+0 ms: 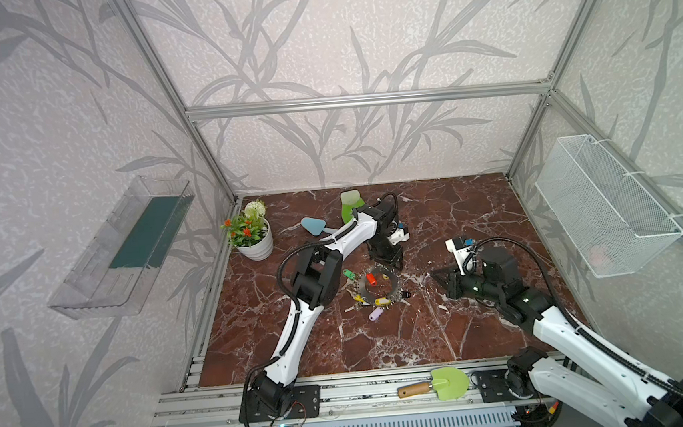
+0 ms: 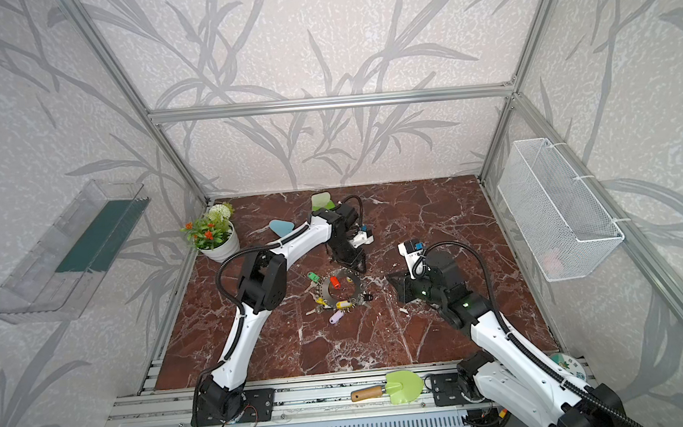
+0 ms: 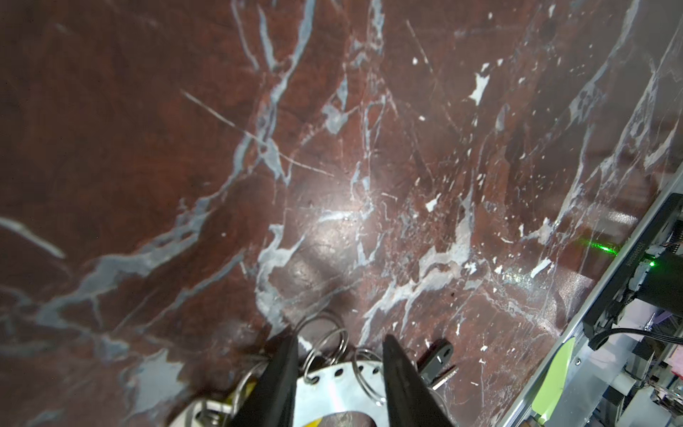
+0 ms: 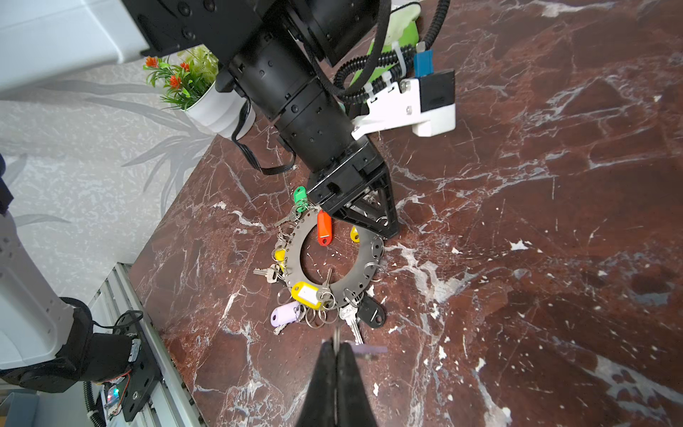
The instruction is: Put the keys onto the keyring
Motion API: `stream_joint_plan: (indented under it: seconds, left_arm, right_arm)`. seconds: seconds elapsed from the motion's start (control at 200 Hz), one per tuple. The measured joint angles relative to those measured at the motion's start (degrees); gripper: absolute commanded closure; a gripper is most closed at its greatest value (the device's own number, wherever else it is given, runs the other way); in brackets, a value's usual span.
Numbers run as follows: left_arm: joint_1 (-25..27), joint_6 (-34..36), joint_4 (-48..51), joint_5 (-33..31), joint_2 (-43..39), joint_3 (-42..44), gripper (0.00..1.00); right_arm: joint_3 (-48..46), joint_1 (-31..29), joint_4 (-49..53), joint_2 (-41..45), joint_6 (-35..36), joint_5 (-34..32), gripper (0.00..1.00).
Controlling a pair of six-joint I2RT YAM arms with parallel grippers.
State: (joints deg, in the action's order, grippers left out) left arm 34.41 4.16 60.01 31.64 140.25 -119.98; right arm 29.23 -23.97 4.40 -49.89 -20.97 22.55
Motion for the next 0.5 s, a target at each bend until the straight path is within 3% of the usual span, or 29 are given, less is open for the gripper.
stream_joint_plan:
  seconds: [0.175, 0.38, 0.5]
  left_arm:
    - [0.0, 1.2, 1.0, 1.0, 0.0, 0.0, 0.65]
    - [-0.2, 3.7, 2.4, 3.0, 0.0, 0.0, 0.82]
    - [-0.4, 3.9, 2.6, 3.5, 0.0, 0.0, 0.85]
  right_arm:
    - [0.0, 0.0, 0.0, 0.1, 0.0, 0.0, 1.00]
    - [0.0, 0.0, 0.1, 0.1, 0.0, 0.0, 1.00]
    - [-0.2, 0.0, 0.1, 0.1, 0.0, 0.0, 1.00]
